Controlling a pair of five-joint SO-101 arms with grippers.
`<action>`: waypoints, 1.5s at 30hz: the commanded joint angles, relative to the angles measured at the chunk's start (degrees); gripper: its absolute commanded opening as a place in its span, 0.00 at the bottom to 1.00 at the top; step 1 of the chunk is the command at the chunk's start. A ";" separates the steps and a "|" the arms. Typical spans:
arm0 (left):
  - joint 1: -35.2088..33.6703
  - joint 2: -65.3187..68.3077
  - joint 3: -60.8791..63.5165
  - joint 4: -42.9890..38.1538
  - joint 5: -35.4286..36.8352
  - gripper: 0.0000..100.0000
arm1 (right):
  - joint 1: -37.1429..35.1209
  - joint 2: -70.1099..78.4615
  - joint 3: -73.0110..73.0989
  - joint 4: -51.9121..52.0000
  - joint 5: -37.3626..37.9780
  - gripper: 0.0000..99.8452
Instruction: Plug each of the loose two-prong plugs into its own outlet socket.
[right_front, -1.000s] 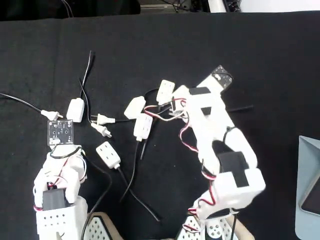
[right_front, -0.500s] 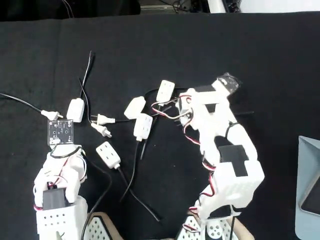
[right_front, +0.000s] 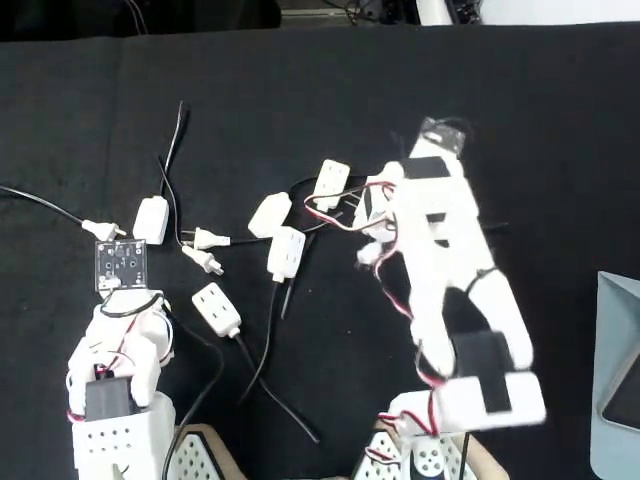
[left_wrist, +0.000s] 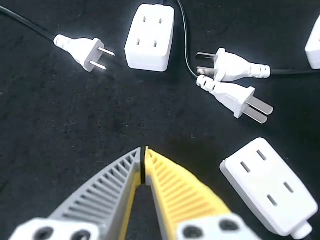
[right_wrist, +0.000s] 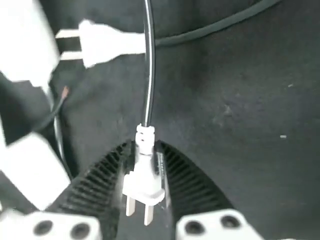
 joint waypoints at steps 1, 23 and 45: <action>-0.66 -0.44 1.01 -1.23 -0.26 0.03 | -0.18 -5.93 -0.75 1.49 12.31 0.01; -0.66 -0.44 1.01 -1.32 -0.26 0.03 | 0.00 1.89 7.16 -6.15 31.12 0.15; -0.66 -0.44 1.01 -1.32 -0.26 0.03 | 4.75 12.70 1.98 -7.21 30.77 0.15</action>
